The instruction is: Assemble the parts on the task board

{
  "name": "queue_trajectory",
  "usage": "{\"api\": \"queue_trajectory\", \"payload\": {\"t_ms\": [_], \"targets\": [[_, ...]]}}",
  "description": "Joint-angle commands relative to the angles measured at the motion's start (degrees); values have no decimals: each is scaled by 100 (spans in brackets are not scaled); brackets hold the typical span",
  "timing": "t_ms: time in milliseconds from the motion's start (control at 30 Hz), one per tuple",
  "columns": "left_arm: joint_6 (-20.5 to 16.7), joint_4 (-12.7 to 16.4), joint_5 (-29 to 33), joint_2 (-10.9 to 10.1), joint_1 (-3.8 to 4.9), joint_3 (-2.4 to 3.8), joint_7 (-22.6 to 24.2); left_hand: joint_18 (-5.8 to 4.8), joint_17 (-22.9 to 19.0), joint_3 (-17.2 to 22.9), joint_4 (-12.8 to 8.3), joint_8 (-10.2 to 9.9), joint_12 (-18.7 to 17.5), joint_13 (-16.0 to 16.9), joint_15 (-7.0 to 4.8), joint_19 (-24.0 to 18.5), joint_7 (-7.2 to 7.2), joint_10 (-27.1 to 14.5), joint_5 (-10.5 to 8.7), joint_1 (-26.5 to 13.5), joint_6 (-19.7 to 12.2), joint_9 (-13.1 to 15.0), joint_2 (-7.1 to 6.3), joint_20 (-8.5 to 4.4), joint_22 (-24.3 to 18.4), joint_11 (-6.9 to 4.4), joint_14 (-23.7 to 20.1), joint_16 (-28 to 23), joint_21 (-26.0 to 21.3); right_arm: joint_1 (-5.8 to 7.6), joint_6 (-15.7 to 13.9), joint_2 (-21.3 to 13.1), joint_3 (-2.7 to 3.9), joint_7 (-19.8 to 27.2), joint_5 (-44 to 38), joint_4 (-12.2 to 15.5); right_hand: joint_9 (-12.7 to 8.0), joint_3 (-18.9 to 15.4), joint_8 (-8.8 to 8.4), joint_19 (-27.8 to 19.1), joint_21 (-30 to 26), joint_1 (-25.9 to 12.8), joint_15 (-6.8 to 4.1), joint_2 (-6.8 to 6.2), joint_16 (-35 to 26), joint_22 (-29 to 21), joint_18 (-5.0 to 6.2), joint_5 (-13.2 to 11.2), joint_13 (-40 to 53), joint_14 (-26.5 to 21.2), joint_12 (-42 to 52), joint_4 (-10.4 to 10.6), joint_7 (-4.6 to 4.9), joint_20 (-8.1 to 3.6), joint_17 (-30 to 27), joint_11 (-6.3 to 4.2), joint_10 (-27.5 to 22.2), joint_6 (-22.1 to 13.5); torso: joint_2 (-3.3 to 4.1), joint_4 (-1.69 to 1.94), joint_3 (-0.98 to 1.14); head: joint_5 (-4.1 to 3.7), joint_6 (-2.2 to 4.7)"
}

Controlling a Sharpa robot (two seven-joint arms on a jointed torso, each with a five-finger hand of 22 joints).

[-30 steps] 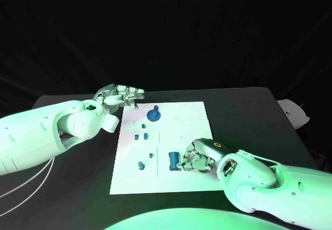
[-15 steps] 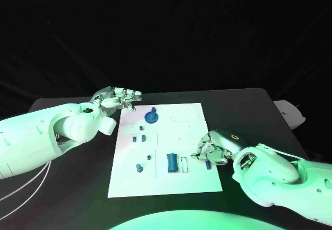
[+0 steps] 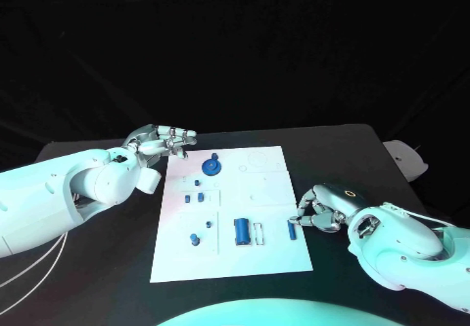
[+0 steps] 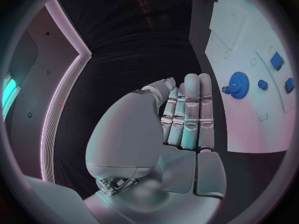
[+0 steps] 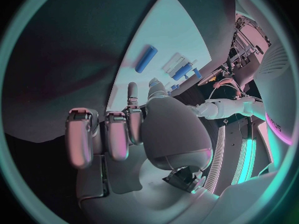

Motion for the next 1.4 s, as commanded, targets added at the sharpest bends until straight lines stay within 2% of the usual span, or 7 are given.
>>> {"api": "queue_trajectory", "payload": {"t_ms": [33, 533, 900, 1067, 1100, 1233, 1400], "targets": [[20, 15, 6, 1, 2, 3, 49, 81, -7, -20, -1, 4, 28, 10, 8, -3, -7, -40, -28, 6, -50, 4, 52, 21, -7, -11, -15, -22, -28, -78, 225, 19, -15, -8, -236, -26, -2, -34, -33, 320, -26, 25, 14, -16, -22, 1315, -23, -22, -288, 433, 42, 16, 3, 14, 738, 17, -26, -29, -2, -1, 0, -1, -8], [27, 18, 6, -9, 2, 2, 47, 81, -7, -20, -1, 4, 28, 10, 8, -3, -7, -40, -28, 6, -50, 4, 52, 21, -7, -11, -15, -22, -28, -287, 286, 294, -28, -13, -312, -210, -9, -35, -53, 320, -27, 24, 19, 1, -24, 1315, -23, -22, -288, 432, 40, 32, 12, 18, 734, 25, -27, -40, 10, 6, 1, 8, -14], [32, 28, 6, -30, 2, 2, 34, 80, -15, -23, -2, 7, 43, 11, 10, 2, -2, -54, -29, -2, -58, 4, 57, 23, -16, -7, -13, -25, -38, -353, 712, 414, -35, -64, -553, -354, -11, -5, -71, 316, -37, 148, 21, 39, -26, 1312, -21, -15, -288, 433, 29, -1, -1, 27, 734, 19, -29, 1, 5, 6, 1, 21, -30], [37, 28, 6, -35, 2, 2, 26, 80, -15, -23, -2, 7, 43, 11, 10, 2, -2, -54, -29, -2, -58, 4, 57, 23, -16, -7, -13, -25, -38, -382, 804, 491, -43, -70, -669, -406, -12, 25, -89, 317, -36, 294, 14, 35, -30, 1313, -21, -40, -290, 433, 18, -70, -12, 25, 731, 9, -33, 20, 2, 0, 1, 31, -40], [39, 28, 6, -35, 2, 2, 24, 80, -15, -23, -2, 7, 43, 11, 10, 2, -2, -54, -29, -2, -58, 4, 57, 23, -16, -7, -13, -25, -38, -388, 821, 507, -44, -71, -695, -415, -13, 55, -96, 318, -35, 386, 9, 39, -30, 1314, -21, -78, -288, 433, 18, -119, -19, 22, 731, 2, -32, 27, 3, 2, 3, 32, -41], [42, 28, 6, -37, 2, 2, 21, 80, -15, -23, -2, 7, 43, 11, 10, 2, -2, -54, -29, -2, -58, 4, 57, 23, -16, -7, -13, -25, -38, -403, 895, 543, -45, -74, -791, -431, -25, 292, -140, 315, -40, 763, -15, 102, -34, 1313, -20, -710, -287, 433, 2, -293, -40, 1, 728, -19, -38, 50, 3, 13, 3, 32, -43], [40, 27, 6, -42, 2, 2, 17, 80, -15, -23, -2, 7, 43, 11, 10, 2, -2, -54, -29, -2, -58, 4, 57, 23, -16, -7, -13, -25, -38, -411, 961, 568, -47, -77, -902, -427, -47, 520, -188, 319, -33, 1059, -25, 61, -31, 1315, -22, -695, -287, 435, -15, -463, -55, -11, 737, -33, -48, 74, 2, 5, -4, 36, -40]]}}
